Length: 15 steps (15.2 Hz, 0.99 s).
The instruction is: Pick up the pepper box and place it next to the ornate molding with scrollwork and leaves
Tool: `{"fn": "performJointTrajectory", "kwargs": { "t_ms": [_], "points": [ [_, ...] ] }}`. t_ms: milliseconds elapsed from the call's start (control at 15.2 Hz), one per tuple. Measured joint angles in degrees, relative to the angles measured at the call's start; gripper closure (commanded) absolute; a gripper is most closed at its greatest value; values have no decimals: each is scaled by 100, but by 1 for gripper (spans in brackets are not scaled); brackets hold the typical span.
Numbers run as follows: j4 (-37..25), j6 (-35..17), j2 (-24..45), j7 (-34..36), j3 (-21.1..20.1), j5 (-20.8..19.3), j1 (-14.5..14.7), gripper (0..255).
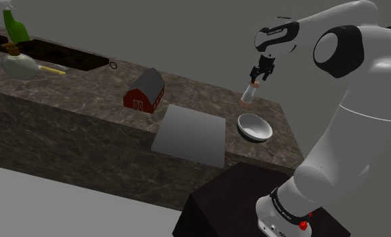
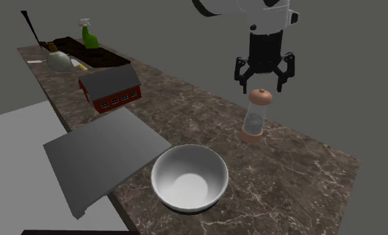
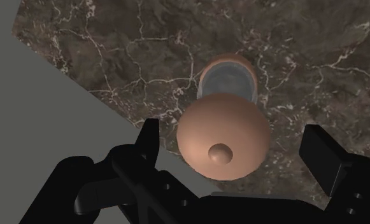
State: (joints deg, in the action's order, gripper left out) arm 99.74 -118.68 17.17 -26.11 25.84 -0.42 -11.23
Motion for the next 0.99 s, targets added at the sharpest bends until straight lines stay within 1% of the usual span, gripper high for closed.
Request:
{"fn": "performJointTrajectory", "kwargs": {
  "t_ms": [330,726,792,990],
  "points": [
    [171,-319,153,-49,-14,68,-51,0],
    [206,-376,176,-51,-18,78,-55,0],
    [206,-376,176,-51,-18,78,-55,255],
    [205,-378,173,-52,-17,77,-56,255]
  ]
}}
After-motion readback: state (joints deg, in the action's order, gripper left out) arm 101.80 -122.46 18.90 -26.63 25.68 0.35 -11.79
